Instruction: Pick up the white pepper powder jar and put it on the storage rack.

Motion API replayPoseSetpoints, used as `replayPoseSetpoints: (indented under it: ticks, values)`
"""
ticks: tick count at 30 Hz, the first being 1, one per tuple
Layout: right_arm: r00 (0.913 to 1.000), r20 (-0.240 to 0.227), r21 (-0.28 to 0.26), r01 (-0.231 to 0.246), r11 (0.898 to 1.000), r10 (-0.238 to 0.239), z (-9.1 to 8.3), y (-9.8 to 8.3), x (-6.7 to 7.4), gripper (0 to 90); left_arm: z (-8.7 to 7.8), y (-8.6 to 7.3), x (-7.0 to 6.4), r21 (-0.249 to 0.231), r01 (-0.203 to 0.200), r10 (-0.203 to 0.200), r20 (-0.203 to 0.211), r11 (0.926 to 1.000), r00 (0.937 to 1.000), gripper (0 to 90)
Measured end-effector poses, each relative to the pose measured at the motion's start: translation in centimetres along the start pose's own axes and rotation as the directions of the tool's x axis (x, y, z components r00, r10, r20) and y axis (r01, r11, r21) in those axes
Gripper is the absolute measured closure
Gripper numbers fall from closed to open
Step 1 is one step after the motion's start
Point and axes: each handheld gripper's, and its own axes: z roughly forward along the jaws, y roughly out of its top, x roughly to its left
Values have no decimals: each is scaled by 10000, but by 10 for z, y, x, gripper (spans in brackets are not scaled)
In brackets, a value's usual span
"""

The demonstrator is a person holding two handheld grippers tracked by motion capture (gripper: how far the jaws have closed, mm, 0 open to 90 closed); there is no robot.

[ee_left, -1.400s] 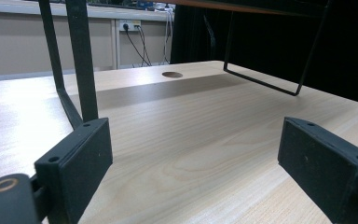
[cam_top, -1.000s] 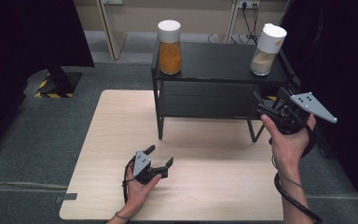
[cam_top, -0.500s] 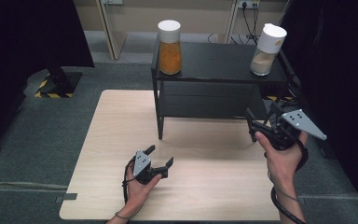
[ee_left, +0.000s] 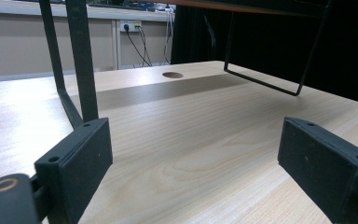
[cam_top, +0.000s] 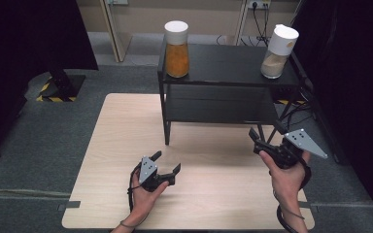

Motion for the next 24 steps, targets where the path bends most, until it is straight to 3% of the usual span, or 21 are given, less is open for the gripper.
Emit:
replayPoseSetpoints:
  ticks: [24]
  values:
    - [10000,-58,717,-60,9974,64,-2,-54,-2,108,0,0,0,27,-13,13,-3,10000,10000,96]
